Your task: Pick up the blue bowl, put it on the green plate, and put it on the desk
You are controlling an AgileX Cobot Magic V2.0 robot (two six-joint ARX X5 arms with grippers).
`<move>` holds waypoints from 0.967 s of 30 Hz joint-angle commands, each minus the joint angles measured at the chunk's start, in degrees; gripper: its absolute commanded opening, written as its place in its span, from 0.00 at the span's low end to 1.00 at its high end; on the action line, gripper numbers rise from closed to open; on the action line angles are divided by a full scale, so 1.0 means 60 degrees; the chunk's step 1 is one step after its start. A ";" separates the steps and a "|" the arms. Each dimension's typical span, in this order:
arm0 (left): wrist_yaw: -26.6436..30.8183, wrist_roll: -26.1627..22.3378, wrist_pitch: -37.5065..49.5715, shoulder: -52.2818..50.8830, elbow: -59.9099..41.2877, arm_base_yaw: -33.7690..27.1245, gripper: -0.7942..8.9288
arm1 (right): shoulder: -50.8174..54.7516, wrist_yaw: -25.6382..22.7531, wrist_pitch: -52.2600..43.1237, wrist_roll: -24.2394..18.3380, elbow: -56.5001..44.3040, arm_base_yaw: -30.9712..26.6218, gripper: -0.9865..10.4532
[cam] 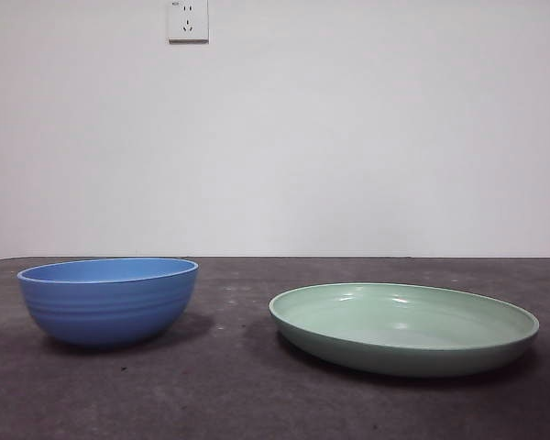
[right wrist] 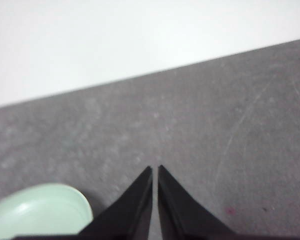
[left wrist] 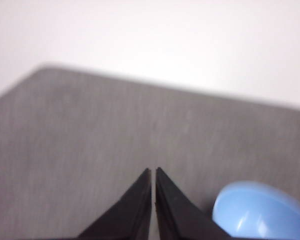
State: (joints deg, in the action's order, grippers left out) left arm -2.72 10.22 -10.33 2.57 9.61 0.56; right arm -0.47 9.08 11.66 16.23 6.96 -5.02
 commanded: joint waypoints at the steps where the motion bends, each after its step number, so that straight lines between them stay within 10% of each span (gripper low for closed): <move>1: 0.0029 0.0244 0.0277 0.0401 0.0721 0.0011 0.10 | -0.0215 0.0233 0.0386 0.0583 0.0681 0.0004 0.10; 11: -0.0357 0.0244 -0.0117 0.2477 0.3814 0.0011 0.10 | -0.1883 0.1898 0.2149 0.0714 0.3304 0.0004 0.10; 29: -0.4127 0.0364 -0.4594 0.6266 0.8863 0.0055 0.10 | -0.5690 0.5275 0.5278 -0.0583 0.7581 0.0295 0.10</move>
State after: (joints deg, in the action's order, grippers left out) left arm -26.15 13.19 -37.10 39.13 61.28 0.67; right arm -34.06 40.40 43.22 14.57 51.09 -3.51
